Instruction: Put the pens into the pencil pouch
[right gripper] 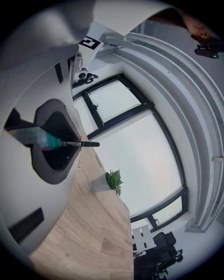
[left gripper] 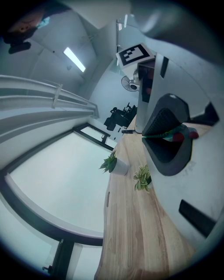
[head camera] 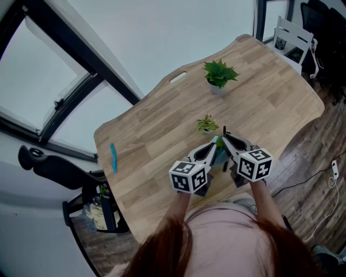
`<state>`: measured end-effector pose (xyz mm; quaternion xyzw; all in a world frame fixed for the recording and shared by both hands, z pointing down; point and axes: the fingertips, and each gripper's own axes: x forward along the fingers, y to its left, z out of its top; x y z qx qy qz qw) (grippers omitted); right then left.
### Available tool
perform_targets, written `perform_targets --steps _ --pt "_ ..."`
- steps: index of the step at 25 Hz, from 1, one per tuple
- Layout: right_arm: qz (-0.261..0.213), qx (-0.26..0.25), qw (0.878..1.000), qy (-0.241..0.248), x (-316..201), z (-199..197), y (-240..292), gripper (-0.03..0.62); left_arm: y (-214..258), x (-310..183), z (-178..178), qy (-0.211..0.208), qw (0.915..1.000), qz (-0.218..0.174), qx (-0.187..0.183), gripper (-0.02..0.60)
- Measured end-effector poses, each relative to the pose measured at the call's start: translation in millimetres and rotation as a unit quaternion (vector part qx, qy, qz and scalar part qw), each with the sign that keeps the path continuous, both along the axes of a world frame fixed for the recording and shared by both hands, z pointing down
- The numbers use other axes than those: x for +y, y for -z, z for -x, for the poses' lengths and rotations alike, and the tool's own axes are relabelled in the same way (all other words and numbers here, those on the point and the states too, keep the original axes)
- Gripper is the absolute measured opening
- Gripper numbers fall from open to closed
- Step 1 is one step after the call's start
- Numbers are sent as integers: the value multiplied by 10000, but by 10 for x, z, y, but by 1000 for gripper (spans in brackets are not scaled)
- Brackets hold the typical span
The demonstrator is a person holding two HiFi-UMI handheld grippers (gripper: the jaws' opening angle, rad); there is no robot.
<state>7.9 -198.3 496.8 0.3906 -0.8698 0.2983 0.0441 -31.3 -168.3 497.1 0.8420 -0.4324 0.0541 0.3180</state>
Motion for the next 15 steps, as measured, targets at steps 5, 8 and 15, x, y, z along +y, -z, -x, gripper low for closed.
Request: perform_targets --steps 5,8,15 --pt "48 286 9995 107 46 12 -63 34 -10 1 10 6 10000 -19 -44 14" --pt "97 369 9992 140 62 14 -75 34 -12 8 12 -7 10000 -30 -77 14" --pt "207 300 9991 195 113 24 -58 45 -1 38 0 -55 9999 -62 -94 14"
